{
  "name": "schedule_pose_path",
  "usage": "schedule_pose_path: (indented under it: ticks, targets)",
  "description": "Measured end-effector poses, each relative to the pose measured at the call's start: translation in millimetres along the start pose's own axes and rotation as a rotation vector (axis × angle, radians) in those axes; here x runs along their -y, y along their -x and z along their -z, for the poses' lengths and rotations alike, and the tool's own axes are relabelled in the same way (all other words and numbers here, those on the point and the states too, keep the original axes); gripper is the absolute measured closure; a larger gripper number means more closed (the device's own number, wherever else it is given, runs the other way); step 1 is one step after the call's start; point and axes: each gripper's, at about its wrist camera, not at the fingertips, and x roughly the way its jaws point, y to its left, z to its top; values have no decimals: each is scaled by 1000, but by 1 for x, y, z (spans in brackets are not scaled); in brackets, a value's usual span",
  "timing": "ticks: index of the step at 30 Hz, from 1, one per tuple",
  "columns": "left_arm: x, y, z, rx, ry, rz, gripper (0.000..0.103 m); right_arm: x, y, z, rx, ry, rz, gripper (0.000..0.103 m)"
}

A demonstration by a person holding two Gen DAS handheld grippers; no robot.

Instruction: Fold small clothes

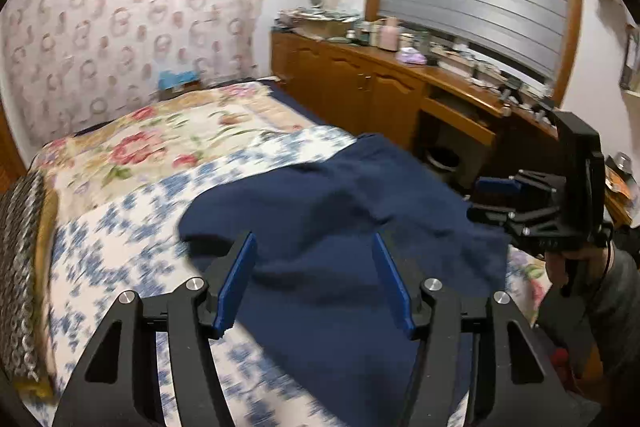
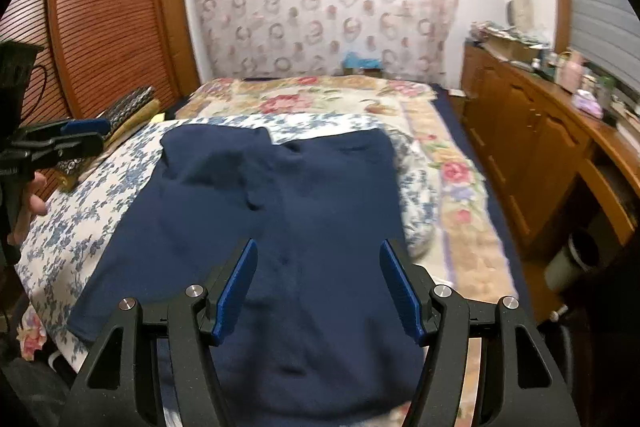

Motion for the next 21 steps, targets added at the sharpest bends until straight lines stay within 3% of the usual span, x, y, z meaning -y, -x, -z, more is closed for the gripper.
schedule_pose_path:
  ticks: [7, 21]
  targets:
    - [-45, -9, 27, -39, 67, -58, 42, -7, -42, -35, -62, 52, -34, 37]
    - [-92, -34, 38, -63, 113, -87, 42, -4, -130, -96, -163, 43, -166, 37]
